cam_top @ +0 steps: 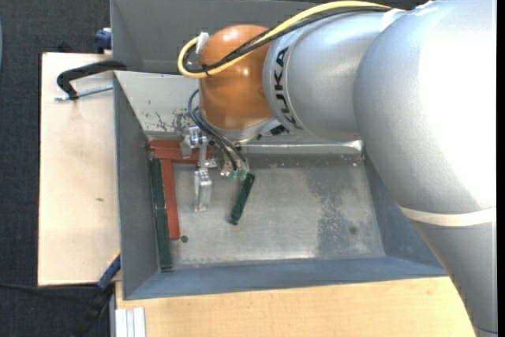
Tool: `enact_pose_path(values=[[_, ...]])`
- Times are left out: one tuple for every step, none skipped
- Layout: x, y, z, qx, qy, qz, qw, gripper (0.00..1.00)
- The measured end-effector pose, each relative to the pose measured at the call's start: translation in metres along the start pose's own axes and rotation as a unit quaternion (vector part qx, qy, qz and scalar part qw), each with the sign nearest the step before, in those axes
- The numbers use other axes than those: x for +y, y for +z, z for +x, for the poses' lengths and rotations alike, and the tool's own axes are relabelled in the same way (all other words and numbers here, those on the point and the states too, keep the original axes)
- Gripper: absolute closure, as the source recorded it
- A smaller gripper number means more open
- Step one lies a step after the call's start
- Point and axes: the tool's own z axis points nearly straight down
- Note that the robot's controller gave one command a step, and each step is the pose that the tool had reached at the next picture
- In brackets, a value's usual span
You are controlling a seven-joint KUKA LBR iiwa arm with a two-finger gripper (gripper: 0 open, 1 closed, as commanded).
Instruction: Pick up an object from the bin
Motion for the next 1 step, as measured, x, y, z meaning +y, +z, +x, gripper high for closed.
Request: enact_pose_path(values=[[-0.0001,0.0417,-0.0083,-0.0129,0.002,-0.003,0.9999,0.00]])
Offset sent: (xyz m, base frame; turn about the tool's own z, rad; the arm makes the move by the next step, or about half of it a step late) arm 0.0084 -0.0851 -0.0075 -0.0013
